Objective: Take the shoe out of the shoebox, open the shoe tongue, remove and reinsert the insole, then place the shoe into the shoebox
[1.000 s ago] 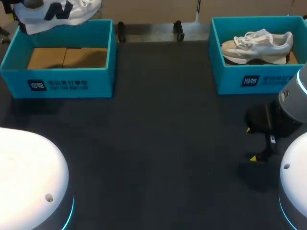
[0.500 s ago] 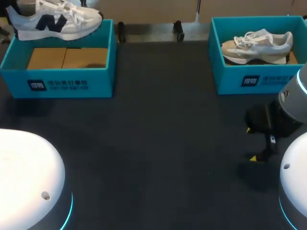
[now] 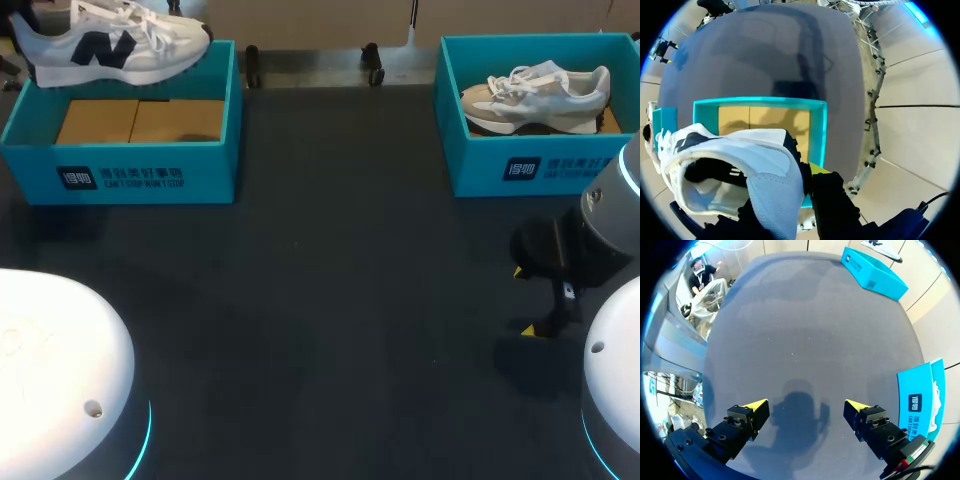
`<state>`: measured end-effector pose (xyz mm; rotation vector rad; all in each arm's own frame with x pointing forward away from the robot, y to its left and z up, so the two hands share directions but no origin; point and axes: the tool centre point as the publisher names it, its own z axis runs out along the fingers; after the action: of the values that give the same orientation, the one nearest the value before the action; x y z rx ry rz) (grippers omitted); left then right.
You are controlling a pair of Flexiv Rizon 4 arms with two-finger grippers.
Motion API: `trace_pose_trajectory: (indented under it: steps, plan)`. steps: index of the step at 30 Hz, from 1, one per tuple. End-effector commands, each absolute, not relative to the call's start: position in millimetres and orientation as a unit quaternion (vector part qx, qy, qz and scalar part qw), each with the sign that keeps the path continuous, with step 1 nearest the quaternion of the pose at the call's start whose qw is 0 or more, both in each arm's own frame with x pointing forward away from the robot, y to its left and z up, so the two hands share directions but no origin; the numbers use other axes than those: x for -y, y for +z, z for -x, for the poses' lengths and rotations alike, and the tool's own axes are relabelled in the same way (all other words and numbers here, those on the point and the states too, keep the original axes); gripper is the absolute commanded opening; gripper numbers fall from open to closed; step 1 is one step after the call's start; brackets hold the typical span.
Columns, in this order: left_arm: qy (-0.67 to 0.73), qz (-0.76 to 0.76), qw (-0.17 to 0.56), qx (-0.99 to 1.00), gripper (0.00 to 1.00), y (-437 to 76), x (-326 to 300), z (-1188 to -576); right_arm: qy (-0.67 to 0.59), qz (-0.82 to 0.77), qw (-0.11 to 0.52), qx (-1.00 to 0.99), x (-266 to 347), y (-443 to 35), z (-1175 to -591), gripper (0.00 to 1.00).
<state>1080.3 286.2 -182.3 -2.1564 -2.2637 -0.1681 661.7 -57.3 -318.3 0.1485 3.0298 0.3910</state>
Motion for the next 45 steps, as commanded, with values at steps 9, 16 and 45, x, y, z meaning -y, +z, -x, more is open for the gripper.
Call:
trace_pose_trajectory:
  steps: [9, 16, 45]
  plan:
    - [-0.034, 0.685, 0.002, 0.728, 0.00, -214, -312, -1102, 0.128, -0.048, 0.042, -0.990, 58, -318, -660, 1.00]
    - [-0.032, 0.690, 0.012, 0.723, 0.00, -231, -314, -1104, 0.128, -0.048, 0.042, -0.990, 58, -318, -660, 1.00]
    - [0.011, 0.692, 0.031, 0.721, 0.00, -266, -310, -1111, 0.128, -0.048, 0.042, -0.990, 58, -318, -660, 1.00]
